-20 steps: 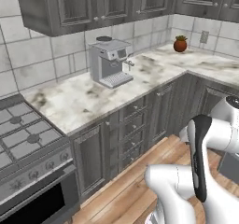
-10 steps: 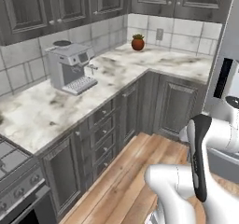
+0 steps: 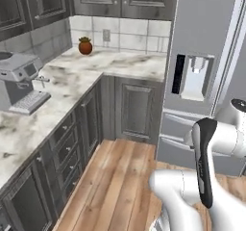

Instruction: Four empty soda cans are scattered around the kitchen. Gather all the cans and cluster them next to the stove for recycling.

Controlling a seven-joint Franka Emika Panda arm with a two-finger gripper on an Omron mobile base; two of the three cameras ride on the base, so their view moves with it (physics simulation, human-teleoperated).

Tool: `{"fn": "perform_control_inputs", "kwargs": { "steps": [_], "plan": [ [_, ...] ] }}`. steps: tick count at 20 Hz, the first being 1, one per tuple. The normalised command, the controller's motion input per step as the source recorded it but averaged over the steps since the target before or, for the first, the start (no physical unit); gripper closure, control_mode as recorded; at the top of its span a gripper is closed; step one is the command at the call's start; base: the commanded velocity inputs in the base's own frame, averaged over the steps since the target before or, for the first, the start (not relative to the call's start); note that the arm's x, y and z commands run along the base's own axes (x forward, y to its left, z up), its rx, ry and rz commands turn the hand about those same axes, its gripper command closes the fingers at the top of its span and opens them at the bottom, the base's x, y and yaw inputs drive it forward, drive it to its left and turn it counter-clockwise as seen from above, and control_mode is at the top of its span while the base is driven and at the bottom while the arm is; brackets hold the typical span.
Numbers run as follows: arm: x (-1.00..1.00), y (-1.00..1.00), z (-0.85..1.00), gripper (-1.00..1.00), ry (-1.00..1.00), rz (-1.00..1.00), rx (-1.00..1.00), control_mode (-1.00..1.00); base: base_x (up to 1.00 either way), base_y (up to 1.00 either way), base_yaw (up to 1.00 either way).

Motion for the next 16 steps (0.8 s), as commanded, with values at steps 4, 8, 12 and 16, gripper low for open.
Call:
{"fn": "perform_control_inputs", "kwargs": {
  "steps": [4, 8, 12, 16],
  "plan": [
    [0.00, 0.00, 0.00, -1.00, 0.00, 0.00, 0.00, 1.00, -0.04, -0.26, -0.50],
    [0.00, 0.00, 0.00, -1.00, 0.00, 0.00, 0.00, 1.00, -0.12, -0.27, -0.52],
    [0.00, 0.00, 0.00, -1.00, 0.00, 0.00, 0.00, 1.00, -0.09, -0.20, -0.56],
    [0.00, 0.00, 0.00, -1.00, 0.00, 0.00, 0.00, 1.00, 0.00, -0.28, -0.55]
  ]
}}
